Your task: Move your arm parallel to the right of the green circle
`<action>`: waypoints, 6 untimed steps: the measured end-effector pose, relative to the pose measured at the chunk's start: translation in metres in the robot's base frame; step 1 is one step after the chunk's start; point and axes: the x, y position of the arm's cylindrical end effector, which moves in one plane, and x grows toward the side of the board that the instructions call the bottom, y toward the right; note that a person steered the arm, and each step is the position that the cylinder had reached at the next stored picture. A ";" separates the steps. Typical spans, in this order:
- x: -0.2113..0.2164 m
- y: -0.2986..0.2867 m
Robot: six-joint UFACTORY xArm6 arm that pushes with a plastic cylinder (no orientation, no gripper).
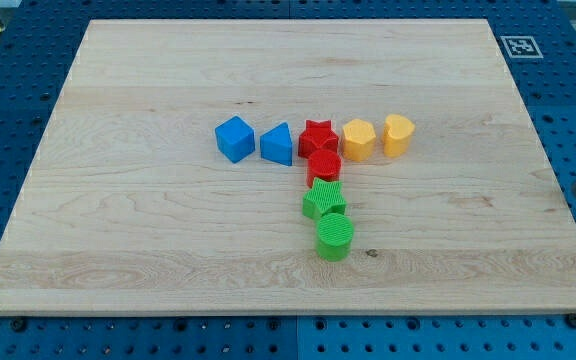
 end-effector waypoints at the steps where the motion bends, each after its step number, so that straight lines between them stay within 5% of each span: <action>1: 0.002 -0.003; 6: 0.041 -0.165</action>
